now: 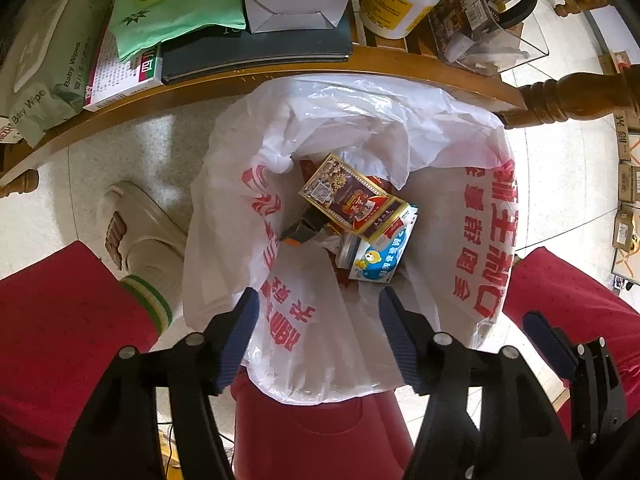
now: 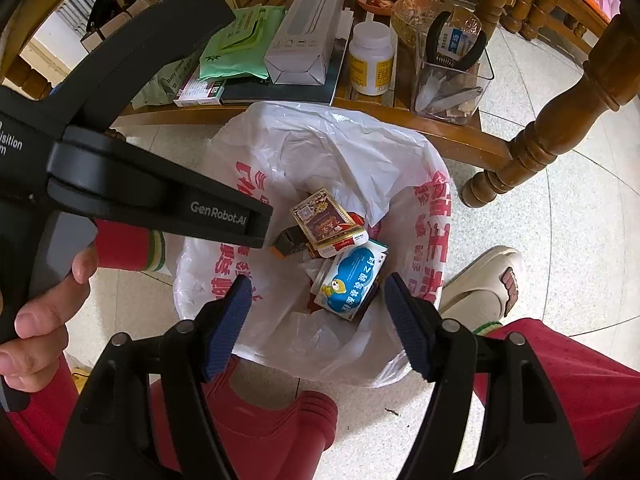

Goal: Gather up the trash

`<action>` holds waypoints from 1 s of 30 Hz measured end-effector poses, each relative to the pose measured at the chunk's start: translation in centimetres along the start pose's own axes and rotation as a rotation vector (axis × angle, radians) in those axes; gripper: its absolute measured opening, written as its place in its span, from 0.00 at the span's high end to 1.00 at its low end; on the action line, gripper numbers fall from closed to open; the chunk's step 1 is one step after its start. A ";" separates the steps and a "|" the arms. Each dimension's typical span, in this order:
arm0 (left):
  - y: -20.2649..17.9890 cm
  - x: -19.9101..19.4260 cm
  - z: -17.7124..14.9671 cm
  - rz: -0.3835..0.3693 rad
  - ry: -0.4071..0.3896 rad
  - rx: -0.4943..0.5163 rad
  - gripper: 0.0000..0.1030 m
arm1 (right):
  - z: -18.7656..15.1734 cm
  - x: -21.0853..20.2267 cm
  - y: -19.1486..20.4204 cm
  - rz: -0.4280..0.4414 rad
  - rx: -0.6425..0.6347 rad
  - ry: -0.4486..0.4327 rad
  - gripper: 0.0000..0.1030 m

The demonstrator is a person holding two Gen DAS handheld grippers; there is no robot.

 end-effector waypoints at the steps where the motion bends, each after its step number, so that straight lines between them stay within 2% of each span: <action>1: 0.1 -0.1 0.0 0.005 0.000 -0.003 0.35 | 0.0 0.0 0.0 0.001 0.001 -0.001 0.26; 3: 0.2 -0.3 -0.1 0.011 -0.005 -0.001 0.31 | 0.0 -0.1 0.0 -0.002 0.005 -0.007 0.23; 7: 0.3 -1.1 -0.6 0.039 -0.017 0.008 0.20 | 0.1 -1.1 -0.2 -0.005 0.018 -0.018 0.22; 9: 0.4 -1.7 -1.1 0.065 -0.027 0.019 0.17 | 0.1 -2.0 -0.4 0.011 0.030 -0.026 0.15; 13: 0.9 -3.7 -2.2 0.102 -0.070 0.021 0.17 | -0.3 -4.4 -1.0 -0.023 0.051 -0.044 0.12; 16: 1.1 -5.7 -3.5 0.100 -0.116 0.013 0.17 | -0.4 -6.6 -1.6 -0.080 0.075 -0.072 0.11; 21: 0.1 -10.0 -6.3 0.126 -0.243 0.031 0.16 | -0.4 -11.6 -2.8 -0.166 0.150 -0.176 0.07; 25: -1.4 -13.7 -8.7 0.149 -0.354 0.061 0.16 | -0.8 -15.8 -2.1 -0.203 0.147 -0.303 0.07; 30: -3.2 -18.4 -11.7 0.155 -0.503 0.081 0.16 | -2.0 -19.8 -1.2 -0.200 0.149 -0.387 0.07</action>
Point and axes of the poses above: each gripper's, at about its wrist camera, not at the fingertips, and x roughly the way its jaws point, y to its left, z to its top, the point moved 4 cm from there along x, roughly the way its jaws point, and after that the axes turned 6 degrees about -z, right-handed, at the moved point
